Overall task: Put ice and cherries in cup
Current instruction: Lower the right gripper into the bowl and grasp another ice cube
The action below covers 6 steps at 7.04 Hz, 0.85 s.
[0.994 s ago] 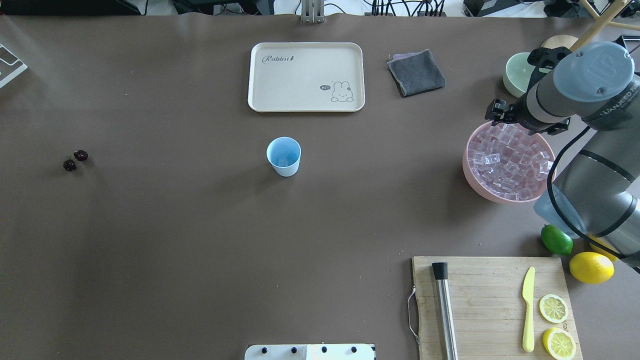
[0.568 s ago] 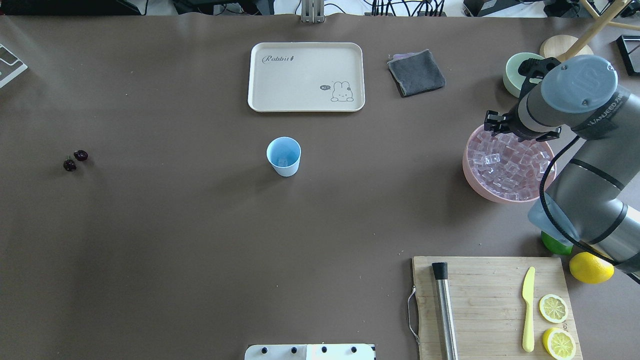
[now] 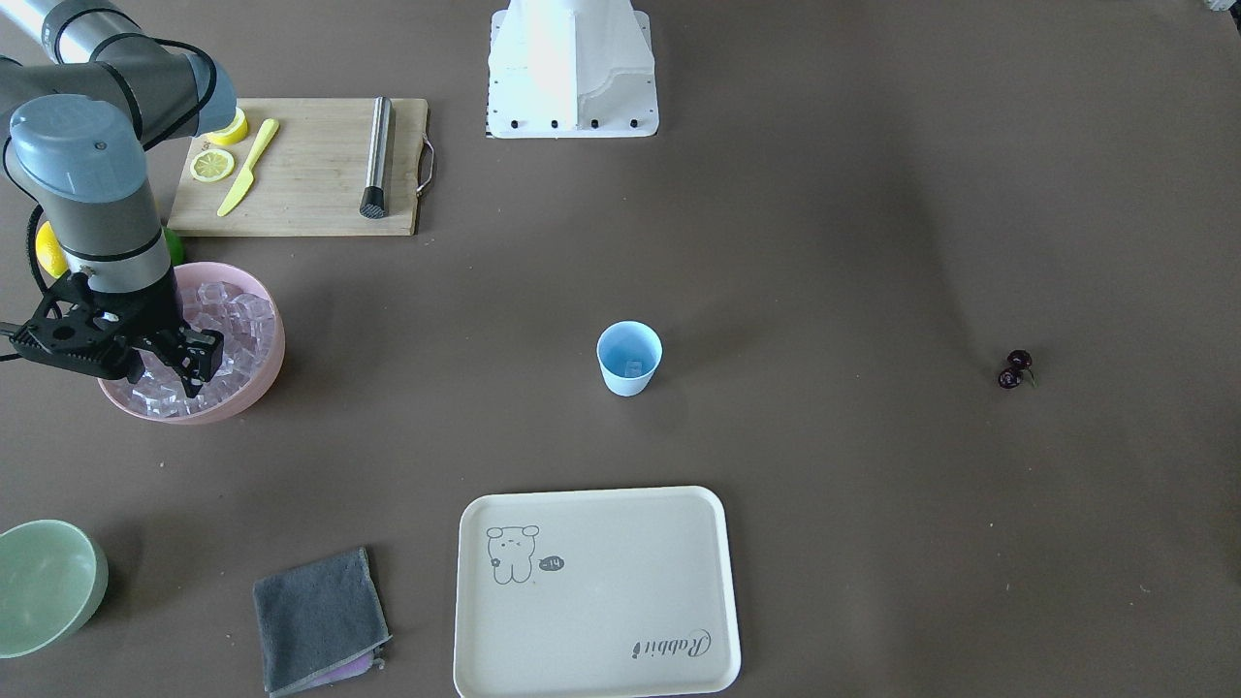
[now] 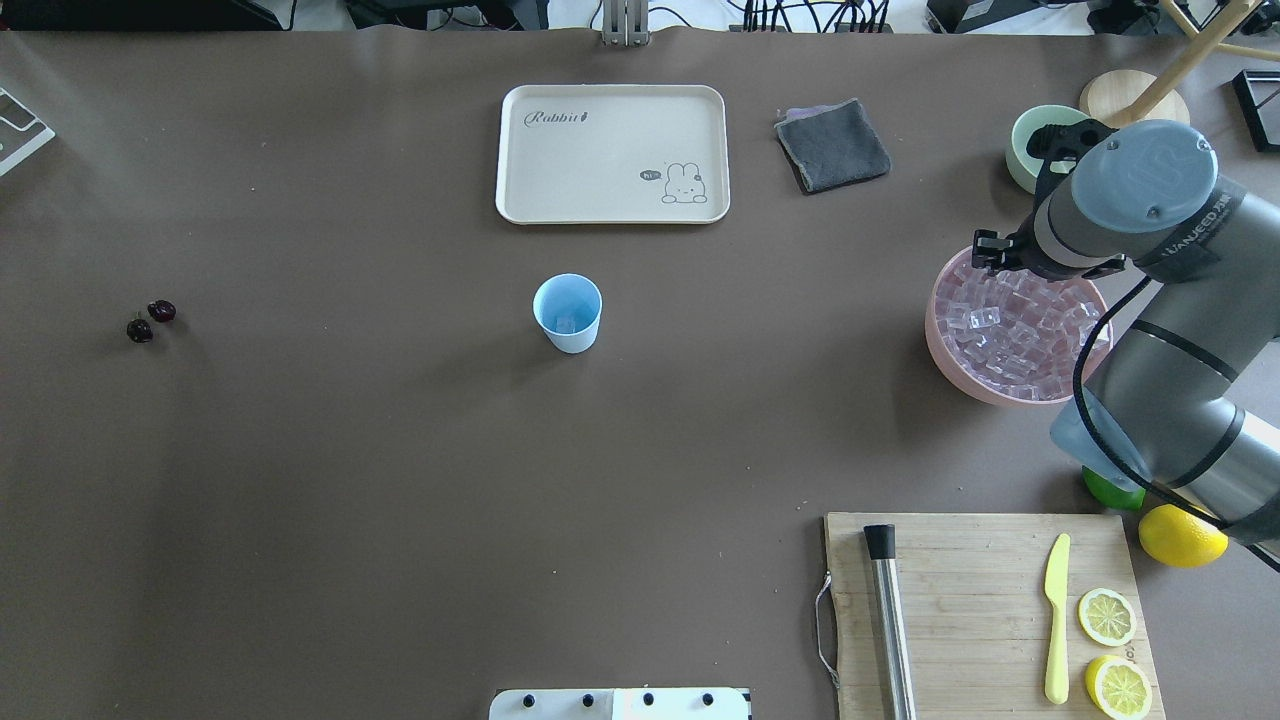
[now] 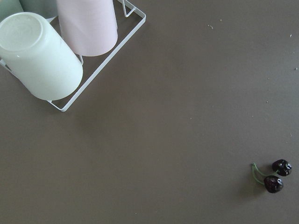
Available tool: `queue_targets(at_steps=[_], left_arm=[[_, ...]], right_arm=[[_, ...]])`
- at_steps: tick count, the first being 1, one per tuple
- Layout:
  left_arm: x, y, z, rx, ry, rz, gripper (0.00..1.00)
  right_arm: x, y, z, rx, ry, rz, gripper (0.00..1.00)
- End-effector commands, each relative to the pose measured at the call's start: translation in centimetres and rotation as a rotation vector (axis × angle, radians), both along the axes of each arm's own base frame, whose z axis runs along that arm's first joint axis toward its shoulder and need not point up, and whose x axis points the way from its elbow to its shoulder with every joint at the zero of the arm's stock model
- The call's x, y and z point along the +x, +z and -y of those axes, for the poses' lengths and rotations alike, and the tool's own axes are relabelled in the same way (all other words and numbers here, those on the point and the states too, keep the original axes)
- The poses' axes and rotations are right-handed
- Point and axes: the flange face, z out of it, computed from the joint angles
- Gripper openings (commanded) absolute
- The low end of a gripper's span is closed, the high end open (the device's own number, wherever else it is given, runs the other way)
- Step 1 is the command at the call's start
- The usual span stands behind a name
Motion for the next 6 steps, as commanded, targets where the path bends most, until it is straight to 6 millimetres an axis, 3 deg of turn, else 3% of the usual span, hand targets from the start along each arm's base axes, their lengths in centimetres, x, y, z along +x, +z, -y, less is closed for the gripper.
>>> queue_targets(at_steps=[1,3,6], left_arm=[[0.0,0.4,-0.2,-0.004,-0.001,0.001,0.98],[0.0,0.4,-0.4,0.007,0.000,-0.001,0.98],[0.0,1.3,-1.7,0.007,0.000,-0.001,0.98]], right_arm=[[-0.1,0.6,0.3,0.017,-0.021,-0.024,0.70],[-0.1,0.3,0.4,0.021,-0.019,-0.020,0.71],[-0.2,1.3,0.6,0.020,-0.009,-0.053,0.70]])
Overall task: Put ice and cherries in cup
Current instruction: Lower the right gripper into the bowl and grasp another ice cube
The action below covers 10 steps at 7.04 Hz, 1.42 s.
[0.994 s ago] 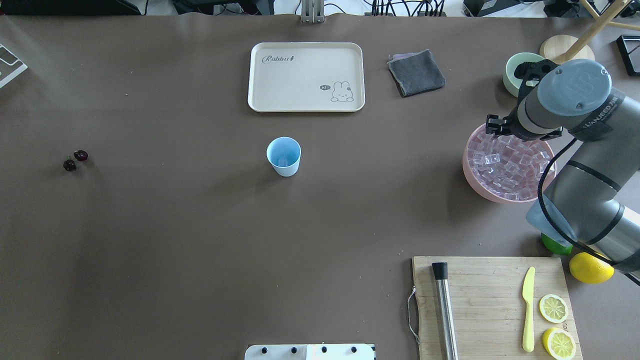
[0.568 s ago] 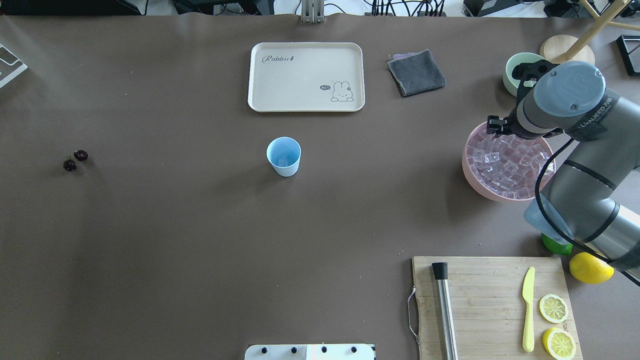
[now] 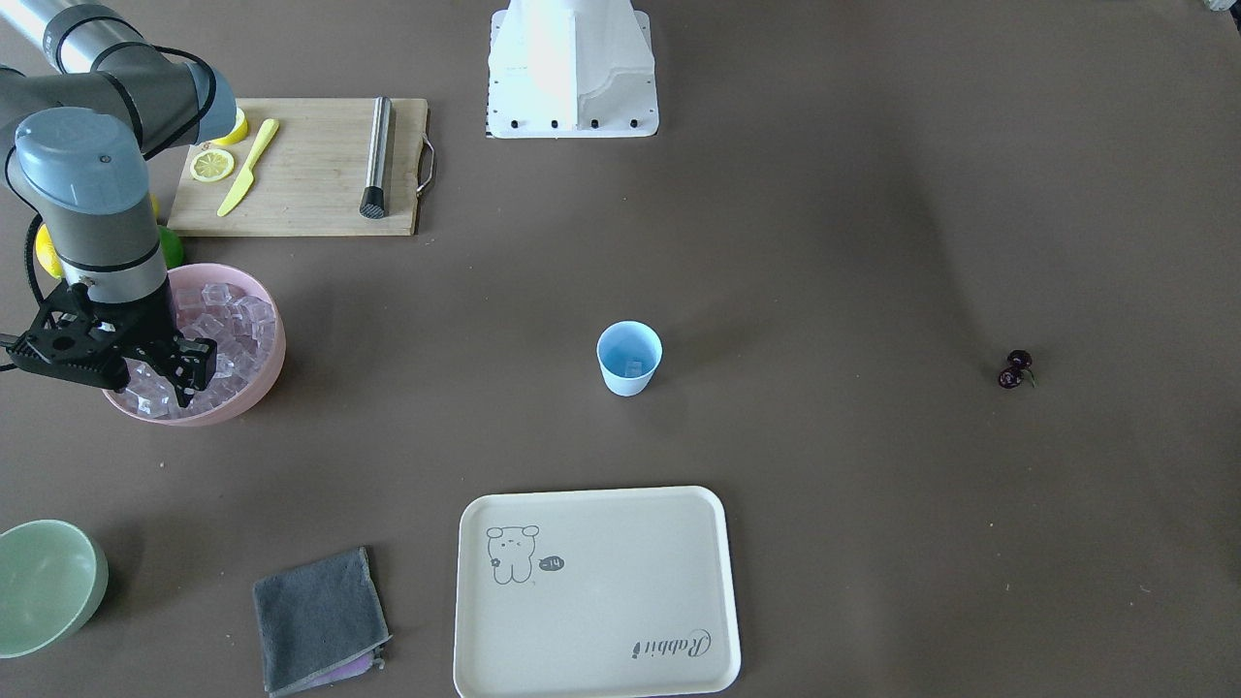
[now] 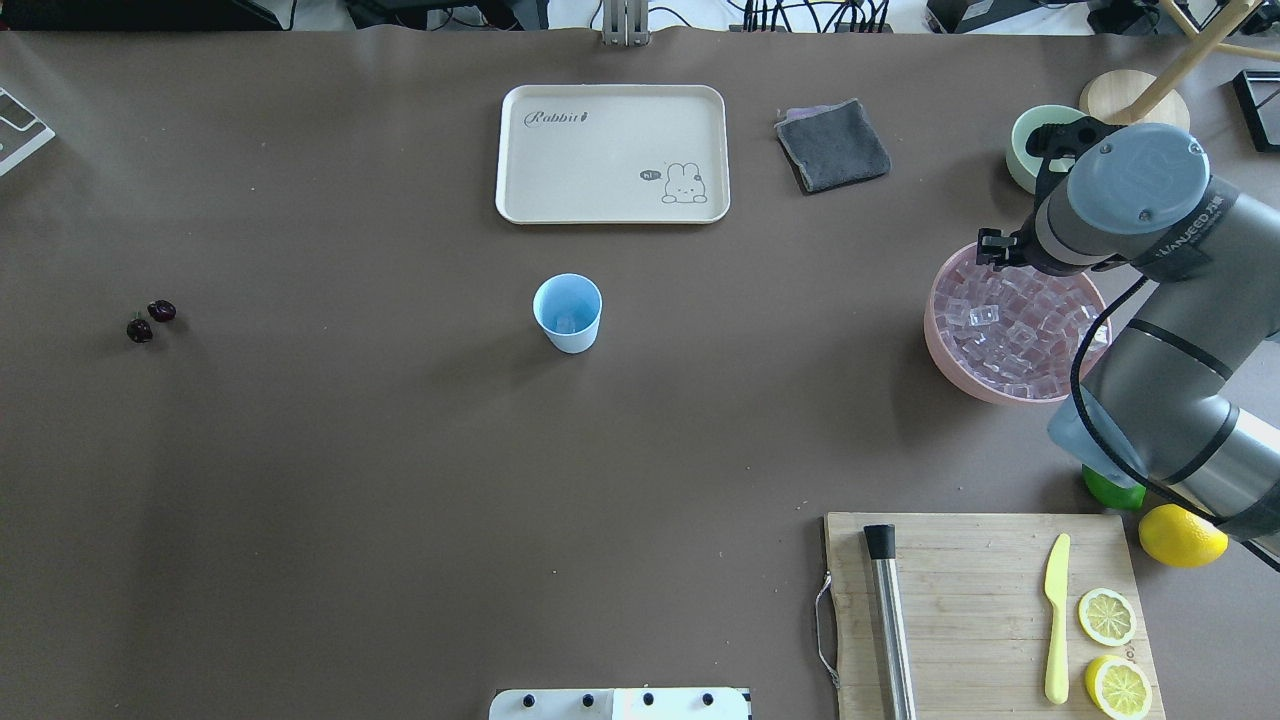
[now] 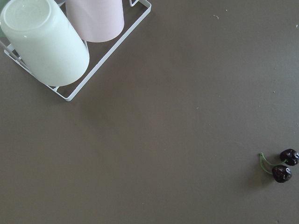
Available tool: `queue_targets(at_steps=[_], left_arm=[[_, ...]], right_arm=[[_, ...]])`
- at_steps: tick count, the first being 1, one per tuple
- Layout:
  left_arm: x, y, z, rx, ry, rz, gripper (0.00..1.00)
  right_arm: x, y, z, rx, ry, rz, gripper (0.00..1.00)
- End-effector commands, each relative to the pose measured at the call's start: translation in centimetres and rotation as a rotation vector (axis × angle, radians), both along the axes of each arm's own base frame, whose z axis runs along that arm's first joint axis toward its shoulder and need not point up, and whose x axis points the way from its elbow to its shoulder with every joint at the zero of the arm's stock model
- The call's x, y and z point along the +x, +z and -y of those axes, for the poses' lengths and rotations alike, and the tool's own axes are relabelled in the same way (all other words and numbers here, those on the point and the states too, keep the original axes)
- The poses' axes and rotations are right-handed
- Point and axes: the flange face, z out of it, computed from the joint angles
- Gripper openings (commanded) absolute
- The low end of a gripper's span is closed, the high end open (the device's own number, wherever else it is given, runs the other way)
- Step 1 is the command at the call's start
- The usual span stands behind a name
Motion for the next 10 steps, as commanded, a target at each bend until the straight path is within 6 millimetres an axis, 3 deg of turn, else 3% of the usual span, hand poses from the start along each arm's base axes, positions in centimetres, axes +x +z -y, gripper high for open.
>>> queue_targets(at_steps=[1,3,4,5,8,10], left_arm=[[0.0,0.4,-0.3,-0.007,0.000,0.001,0.98],[0.1,0.5,0.0,-0.006,0.002,0.001,0.98],[0.0,0.5,-0.1,-0.006,0.001,0.001,0.98],[0.1,0.5,-0.1,-0.006,0.002,0.001,0.98],[0.1,0.4,-0.2,0.004,0.001,0.000,0.98],[0.1,0.3,-0.2,0.006,0.000,0.000,0.98]], right_arm=[[-0.2,0.6,0.1,-0.005,0.001,-0.013,0.66],[-0.2,0.3,0.2,-0.003,0.002,-0.010,0.38],[-0.1,-0.1,0.1,-0.001,0.000,-0.003,0.16],[0.0,-0.3,0.1,-0.001,0.000,0.001,0.03],[1.4,-2.4,0.1,0.027,0.017,0.031,0.00],[3.7,-5.5,0.0,0.058,0.034,0.093,0.00]])
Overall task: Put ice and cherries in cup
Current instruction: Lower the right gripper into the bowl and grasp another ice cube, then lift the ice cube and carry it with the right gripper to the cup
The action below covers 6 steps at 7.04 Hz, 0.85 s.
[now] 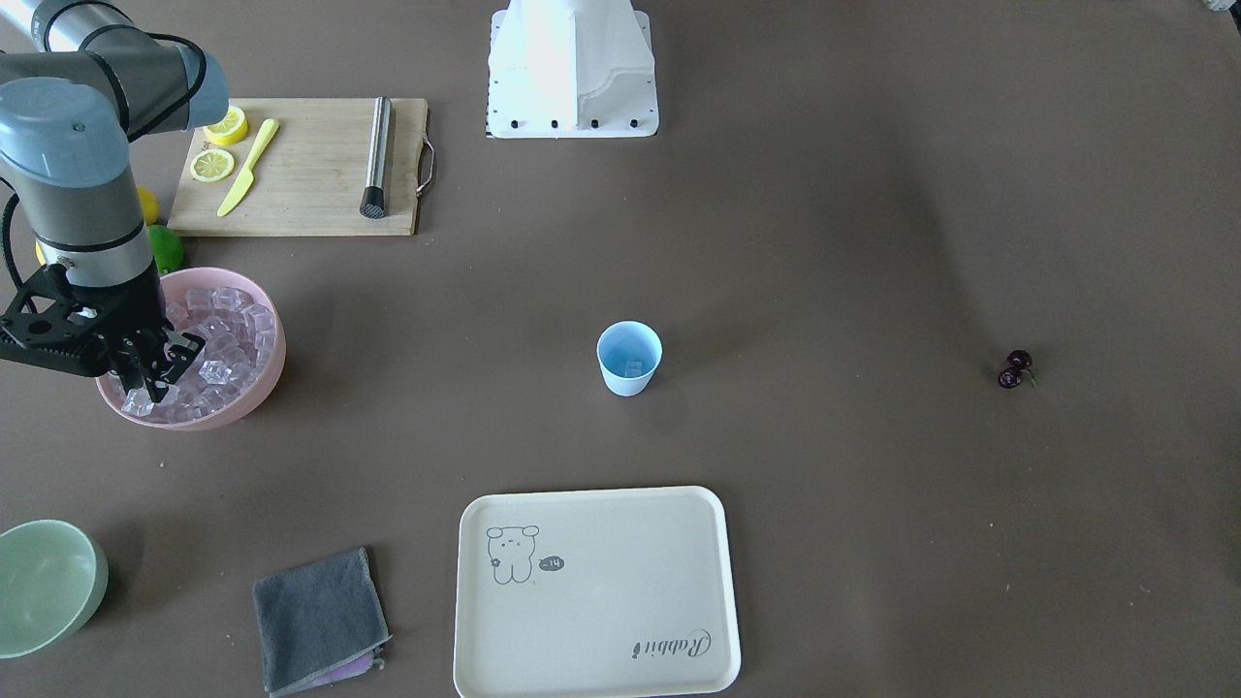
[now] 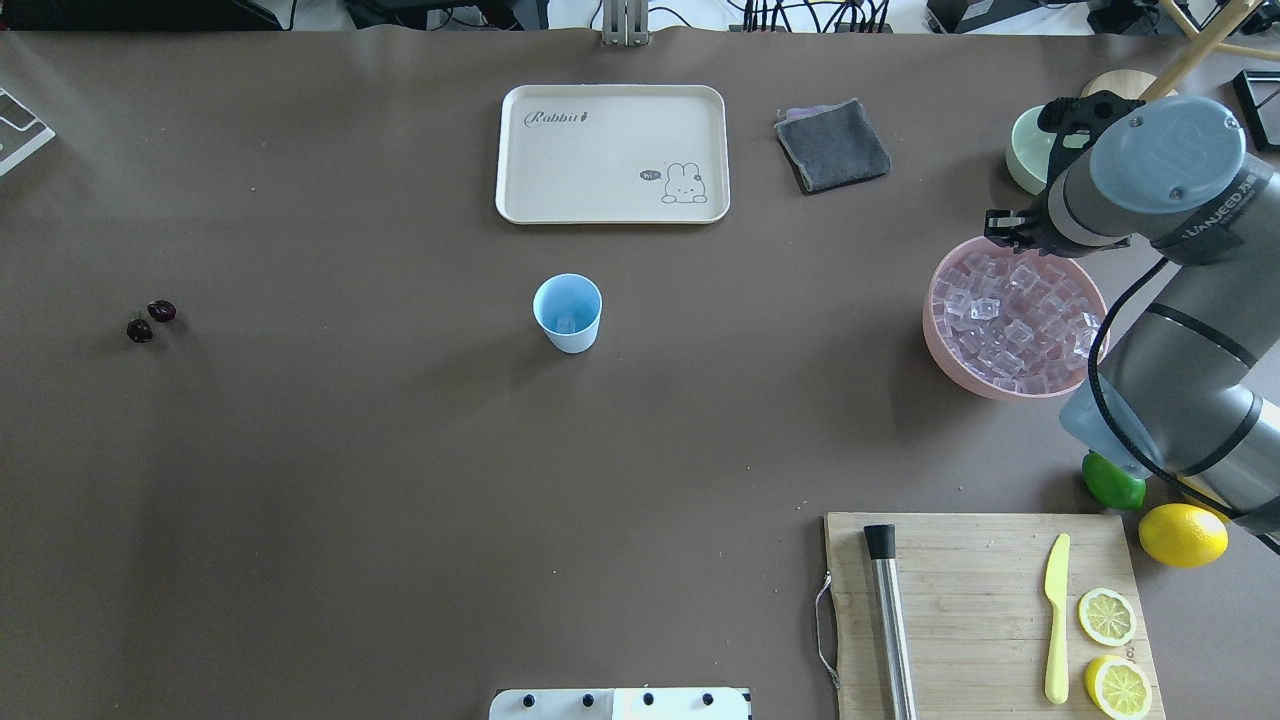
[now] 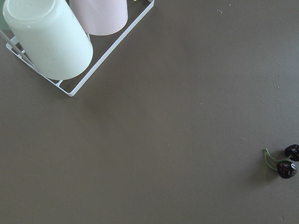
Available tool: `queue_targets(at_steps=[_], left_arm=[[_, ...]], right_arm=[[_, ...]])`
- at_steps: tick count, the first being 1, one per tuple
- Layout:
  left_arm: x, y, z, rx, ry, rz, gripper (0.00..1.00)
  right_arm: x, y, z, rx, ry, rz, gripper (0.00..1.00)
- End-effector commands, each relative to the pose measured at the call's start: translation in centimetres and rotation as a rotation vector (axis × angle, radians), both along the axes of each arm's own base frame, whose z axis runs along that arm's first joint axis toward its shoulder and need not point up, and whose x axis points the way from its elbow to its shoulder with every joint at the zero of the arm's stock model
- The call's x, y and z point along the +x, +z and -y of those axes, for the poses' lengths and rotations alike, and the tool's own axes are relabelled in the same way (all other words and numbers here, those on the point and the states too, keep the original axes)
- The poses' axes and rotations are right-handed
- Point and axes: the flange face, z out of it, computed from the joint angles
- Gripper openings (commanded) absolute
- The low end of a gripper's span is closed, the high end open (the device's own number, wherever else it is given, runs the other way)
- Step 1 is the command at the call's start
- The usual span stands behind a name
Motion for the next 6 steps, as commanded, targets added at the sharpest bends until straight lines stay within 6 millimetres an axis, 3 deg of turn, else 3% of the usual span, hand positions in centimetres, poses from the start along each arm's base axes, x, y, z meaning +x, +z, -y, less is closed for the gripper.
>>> queue_targets(at_steps=[1,2,4,5,6], left_arm=[[0.0,0.0,0.1,0.000,-0.001,0.000,0.98],[0.0,-0.1,0.1,0.003,0.001,0.000,0.98],[0.0,0.0,-0.1,0.005,0.001,-0.001,0.98],[0.0,-0.3,-0.1,0.022,0.000,-0.002,0.98],[0.0,-0.6,0.0,0.031,0.000,-0.002,0.98]], right_arm=[[1.7,-4.0,-0.6,0.052,0.021,0.064,0.00],[2.1,-6.6,-0.8,0.094,0.026,0.098,0.00],[0.9,-12.0,0.1,0.169,0.026,0.157,0.00],[-0.3,-13.5,-0.2,0.182,0.017,0.178,0.00],[-1.9,-16.5,-0.5,0.195,0.026,0.233,0.00]])
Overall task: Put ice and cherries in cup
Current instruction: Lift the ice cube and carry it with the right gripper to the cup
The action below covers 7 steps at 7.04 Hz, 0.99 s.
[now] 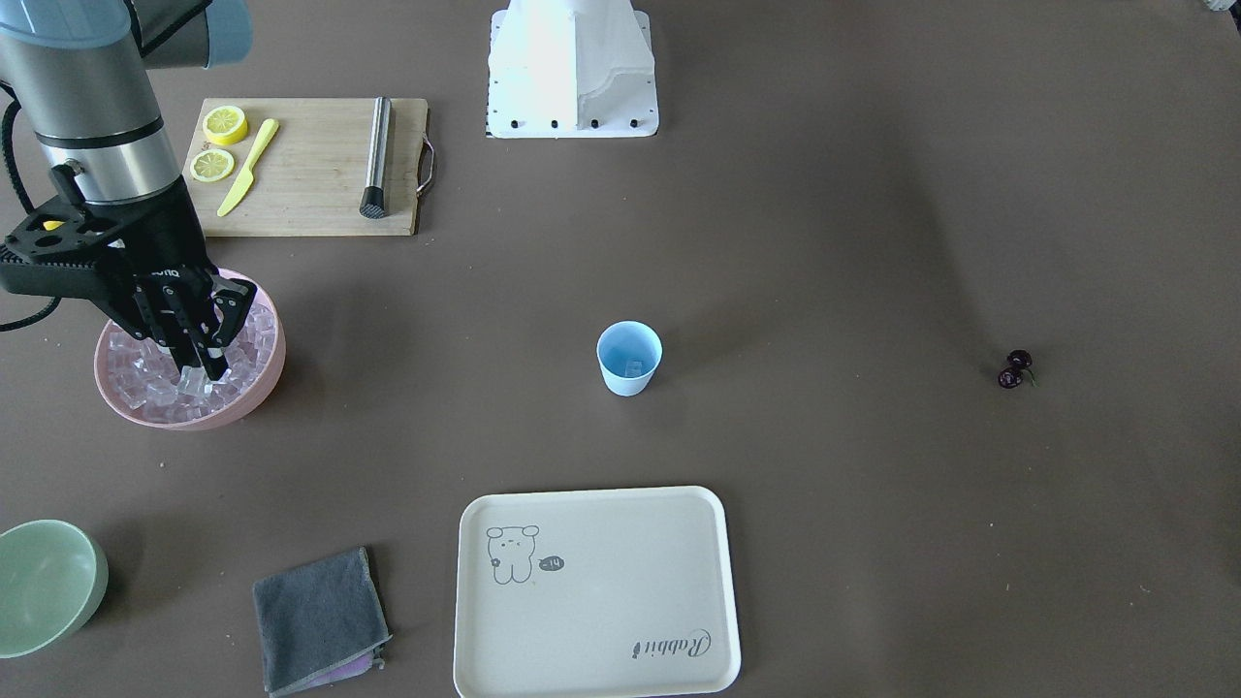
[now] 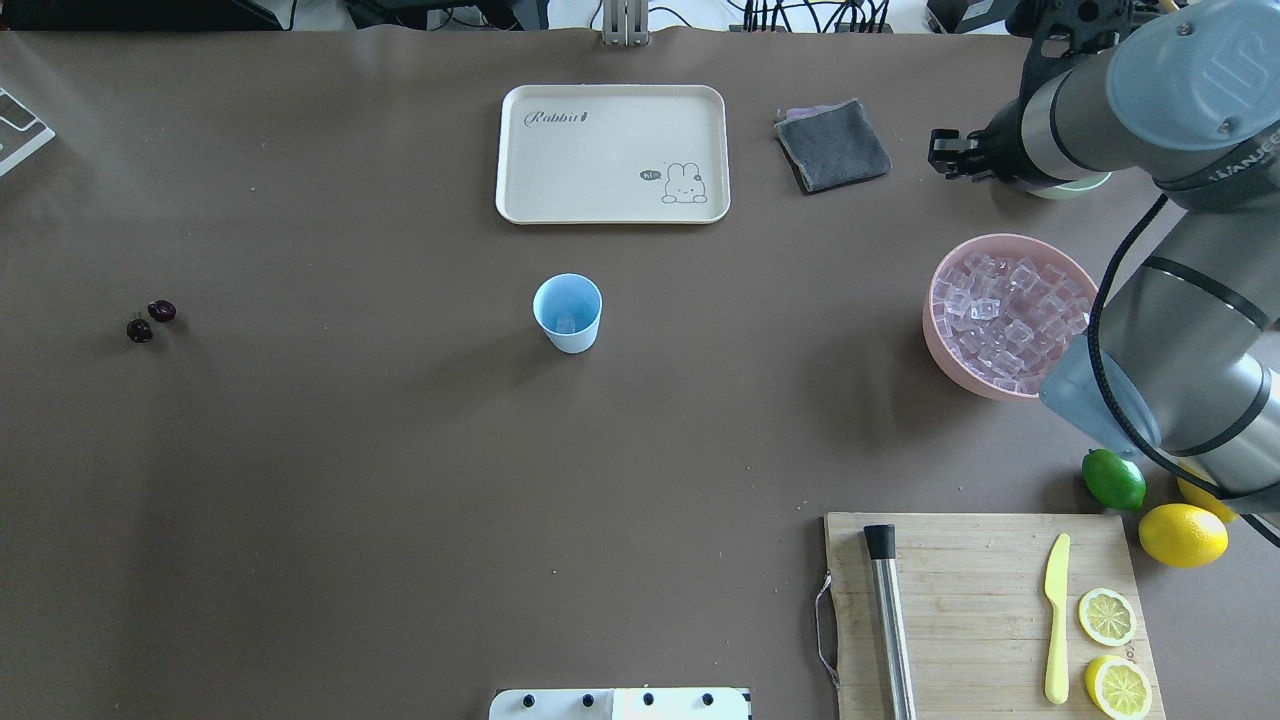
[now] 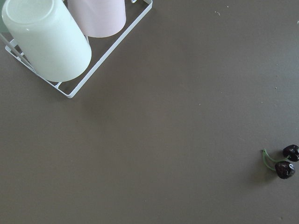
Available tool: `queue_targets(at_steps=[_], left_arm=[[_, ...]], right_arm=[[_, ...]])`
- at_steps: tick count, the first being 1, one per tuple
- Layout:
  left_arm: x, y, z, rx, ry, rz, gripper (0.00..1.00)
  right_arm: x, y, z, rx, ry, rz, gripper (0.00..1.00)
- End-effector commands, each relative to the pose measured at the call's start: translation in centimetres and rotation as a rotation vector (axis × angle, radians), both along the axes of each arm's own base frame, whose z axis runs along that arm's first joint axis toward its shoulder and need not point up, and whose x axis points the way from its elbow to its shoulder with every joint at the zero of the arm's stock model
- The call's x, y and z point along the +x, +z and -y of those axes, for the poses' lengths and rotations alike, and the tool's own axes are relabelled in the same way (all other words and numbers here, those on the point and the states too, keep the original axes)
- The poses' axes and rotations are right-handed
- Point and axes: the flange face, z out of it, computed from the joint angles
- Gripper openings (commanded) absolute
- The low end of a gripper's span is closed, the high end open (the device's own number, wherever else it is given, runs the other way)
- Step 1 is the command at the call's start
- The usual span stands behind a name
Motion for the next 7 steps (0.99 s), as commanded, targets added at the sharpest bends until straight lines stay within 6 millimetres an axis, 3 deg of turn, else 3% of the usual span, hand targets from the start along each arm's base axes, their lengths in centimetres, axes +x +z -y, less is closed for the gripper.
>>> queue_targets(at_steps=[1,2,4,6,7], left_arm=[[0.1,-0.5,0.1,0.015,0.001,-0.001,0.98],[0.1,-0.7,0.1,0.031,0.000,-0.002,0.98],[0.1,-0.7,0.1,0.035,0.001,-0.001,0.98],[0.1,-0.6,0.1,0.034,0.001,-0.001,0.98],[0.1,-0.8,0.1,0.038,0.002,-0.003,0.98]], right_arm=[[-4.4,-5.7,-1.2,0.032,0.002,0.088,0.00],[-6.8,-7.2,-2.4,0.050,0.011,0.102,0.00],[-10.7,-8.4,-4.5,0.061,0.038,0.118,0.00],[-16.2,-12.2,-5.2,0.048,0.082,0.169,0.00],[-18.7,-13.4,-6.8,0.067,0.099,0.174,0.00]])
